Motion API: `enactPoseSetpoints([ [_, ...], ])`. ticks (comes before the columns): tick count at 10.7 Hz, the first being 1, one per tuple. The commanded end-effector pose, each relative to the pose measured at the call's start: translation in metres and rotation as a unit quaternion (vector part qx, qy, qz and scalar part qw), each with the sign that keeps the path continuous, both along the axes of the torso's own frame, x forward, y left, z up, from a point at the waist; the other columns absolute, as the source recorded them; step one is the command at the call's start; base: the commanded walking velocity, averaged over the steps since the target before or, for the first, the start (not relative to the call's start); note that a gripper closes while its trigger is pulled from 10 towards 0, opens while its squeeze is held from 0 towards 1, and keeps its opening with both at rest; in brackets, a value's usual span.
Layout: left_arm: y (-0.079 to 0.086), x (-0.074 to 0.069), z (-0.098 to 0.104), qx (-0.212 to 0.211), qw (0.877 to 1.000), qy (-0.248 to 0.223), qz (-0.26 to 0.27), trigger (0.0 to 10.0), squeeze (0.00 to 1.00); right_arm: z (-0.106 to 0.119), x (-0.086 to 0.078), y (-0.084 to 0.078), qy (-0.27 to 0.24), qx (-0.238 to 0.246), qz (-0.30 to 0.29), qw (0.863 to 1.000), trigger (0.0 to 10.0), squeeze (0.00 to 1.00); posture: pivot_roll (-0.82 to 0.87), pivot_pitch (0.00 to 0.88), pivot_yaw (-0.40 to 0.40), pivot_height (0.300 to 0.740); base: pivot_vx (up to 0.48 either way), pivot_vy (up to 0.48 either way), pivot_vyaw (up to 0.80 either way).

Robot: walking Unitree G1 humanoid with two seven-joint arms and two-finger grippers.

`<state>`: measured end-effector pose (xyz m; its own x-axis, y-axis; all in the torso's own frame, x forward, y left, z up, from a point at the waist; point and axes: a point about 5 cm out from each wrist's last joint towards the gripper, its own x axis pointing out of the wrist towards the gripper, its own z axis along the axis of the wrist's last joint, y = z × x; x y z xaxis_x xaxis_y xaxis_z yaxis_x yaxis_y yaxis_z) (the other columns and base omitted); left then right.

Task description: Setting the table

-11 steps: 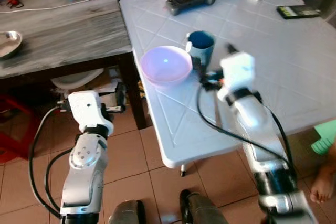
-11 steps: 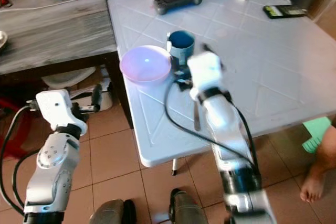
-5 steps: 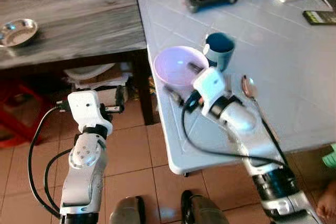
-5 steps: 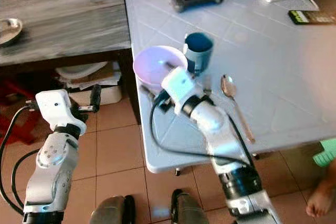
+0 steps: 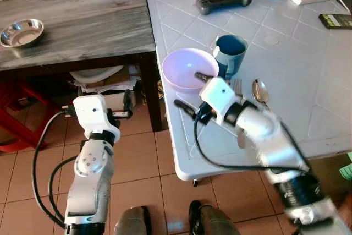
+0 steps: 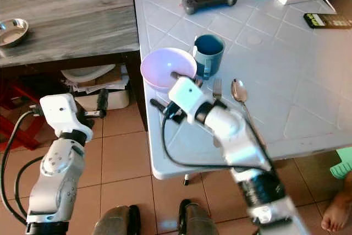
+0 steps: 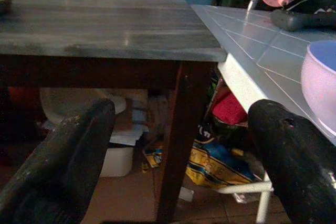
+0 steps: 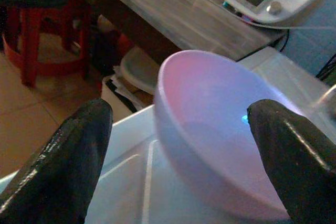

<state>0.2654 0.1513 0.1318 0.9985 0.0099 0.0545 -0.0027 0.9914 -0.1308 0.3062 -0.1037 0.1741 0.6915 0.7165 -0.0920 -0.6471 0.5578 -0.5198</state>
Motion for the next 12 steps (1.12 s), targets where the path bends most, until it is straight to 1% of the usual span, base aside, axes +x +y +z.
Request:
enactPoseSetpoints([
  [1, 0.0, 0.0, -0.003, -0.001, 1.0, 0.011, -0.002, 10.0, 0.0, -0.002, 0.001, 0.003, 0.007, -0.016, 0.012, 1.0, 10.0, 0.0, 0.02, 0.165, 0.041, 0.74, 0.0, 0.0, 0.0],
  [4, -0.001, 0.001, -0.003, -0.01, 1.0, 0.014, -0.003, 10.0, 0.0, -0.009, 0.006, 0.004, 0.032, -0.062, 0.04, 0.997, 10.0, 0.0, 0.01, 0.167, 0.042, 0.74, 0.0, 0.0, 0.0],
  [5, -0.001, 0.001, -0.003, -0.012, 1.0, 0.015, -0.004, 10.0, 0.0, -0.01, 0.009, 0.006, 0.048, -0.068, 0.049, 0.995, 10.0, 0.0, 0.01, 0.168, 0.042, 0.74, 0.0, 0.0, 0.0],
  [6, -0.002, 0.001, -0.004, -0.019, 1.0, 0.018, -0.007, 10.0, 0.0, -0.01, 0.012, 0.006, 0.049, -0.091, 0.059, 0.993, 10.0, 0.0, 0.01, 0.169, 0.04, 0.74, 0.0, 0.0, 0.0],
  [7, -0.002, 0.0, -0.004, -0.02, 1.0, 0.019, -0.007, 10.0, 0.0, -0.008, 0.018, 0.003, 0.047, -0.106, 0.052, 0.992, 10.0, 0.0, 0.01, 0.17, 0.04, 0.74, 0.0, 0.0, 0.0],
  [8, -0.002, -0.001, -0.005, -0.021, 1.0, 0.021, -0.007, 10.0, 0.0, -0.004, 0.025, 0.0, 0.053, -0.115, 0.044, 0.991, 0.3, 0.0, 0.01, 0.171, 0.039, 0.74, 0.0, 0.0, 0.0],
  [9, -0.003, -0.001, -0.005, -0.021, 0.999, 0.022, -0.007, 10.0, 0.0, 0.001, 0.029, -0.003, 0.056, -0.119, 0.042, 0.99, 0.0, 0.0, 0.01, 0.173, 0.039, 0.74, 0.0, 0.0, 0.0],
  [10, -0.003, -0.001, -0.005, -0.022, 0.999, 0.024, -0.009, 10.0, 0.0, 0.006, 0.035, -0.008, 0.07, -0.114, 0.032, 0.99, 0.0, 0.0, 0.01, 0.173, 0.037, 0.74, 0.0, 0.0, 0.0],
  [11, -0.003, 0.0, -0.006, -0.022, 0.999, 0.027, -0.01, 10.0, 0.0, 0.01, 0.042, -0.015, 0.073, -0.134, 0.023, 0.988, 0.0, 0.0, 0.01, 0.175, 0.035, 0.74, 0.0, 0.0, 0.0],
  [12, -0.003, -0.001, -0.007, -0.023, 0.999, 0.031, -0.011, 10.0, 0.0, 0.013, 0.046, -0.021, 0.087, -0.142, 0.017, 0.986, 0.0, 0.0, 0.01, 0.176, 0.034, 0.74, 0.0, 0.0, 0.0],
])
